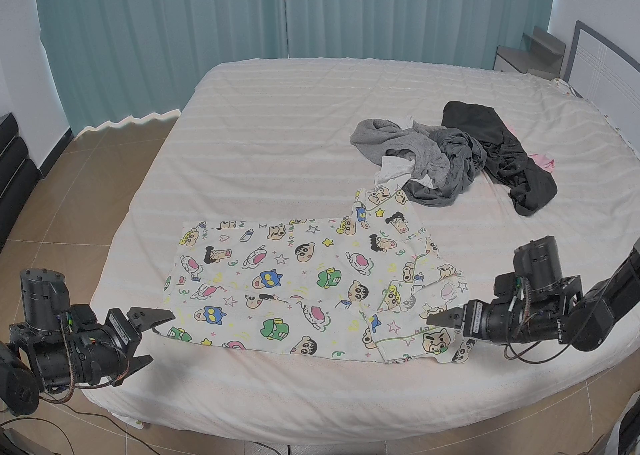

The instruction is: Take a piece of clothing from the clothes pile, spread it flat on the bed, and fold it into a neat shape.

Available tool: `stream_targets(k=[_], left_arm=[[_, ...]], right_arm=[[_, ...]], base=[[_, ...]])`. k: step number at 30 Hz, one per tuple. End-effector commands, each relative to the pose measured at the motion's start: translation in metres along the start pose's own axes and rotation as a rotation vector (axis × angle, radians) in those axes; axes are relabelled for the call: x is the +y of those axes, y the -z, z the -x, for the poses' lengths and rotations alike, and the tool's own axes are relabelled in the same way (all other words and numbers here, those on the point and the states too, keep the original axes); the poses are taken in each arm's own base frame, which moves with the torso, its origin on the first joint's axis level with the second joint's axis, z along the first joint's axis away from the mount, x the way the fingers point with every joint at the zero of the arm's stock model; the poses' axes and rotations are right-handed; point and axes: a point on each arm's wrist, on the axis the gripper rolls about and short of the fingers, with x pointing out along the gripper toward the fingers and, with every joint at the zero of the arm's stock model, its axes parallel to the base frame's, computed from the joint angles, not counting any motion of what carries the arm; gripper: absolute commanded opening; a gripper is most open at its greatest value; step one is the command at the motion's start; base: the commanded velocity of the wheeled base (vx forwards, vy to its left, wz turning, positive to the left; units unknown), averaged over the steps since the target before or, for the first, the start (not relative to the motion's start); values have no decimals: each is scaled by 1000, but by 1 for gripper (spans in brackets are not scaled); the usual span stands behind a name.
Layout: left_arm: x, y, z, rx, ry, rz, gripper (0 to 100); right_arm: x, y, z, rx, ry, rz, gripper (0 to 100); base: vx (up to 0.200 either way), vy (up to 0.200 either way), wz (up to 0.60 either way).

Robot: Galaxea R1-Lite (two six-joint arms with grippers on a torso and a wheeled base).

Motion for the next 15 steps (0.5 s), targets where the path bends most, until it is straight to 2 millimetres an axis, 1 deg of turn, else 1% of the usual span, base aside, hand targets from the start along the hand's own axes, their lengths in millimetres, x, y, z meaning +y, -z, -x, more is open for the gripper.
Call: stream_targets(k=[1, 6, 11, 14, 15], left_arm=[[0, 3, 0, 10, 1, -6, 100], [0, 3, 0, 12, 2, -6, 100], [0, 3, 0, 12, 2, -6, 100], [0, 3, 0, 12, 2, -6, 100], [0, 3, 0, 12, 2, -6, 100]], right_arm=[[-19, 2, 19, -6, 3, -12, 100], [-24, 0, 11, 23, -15, -21, 100], [-30, -2, -11, 17, -31, 33, 100], [-32, 0, -22, 16, -39, 44, 100], [-32, 0, -22, 15, -40, 45, 100]], base=[[0, 0, 0], [0, 0, 0], [0, 0, 0], [0, 0, 0], [0, 0, 0]])
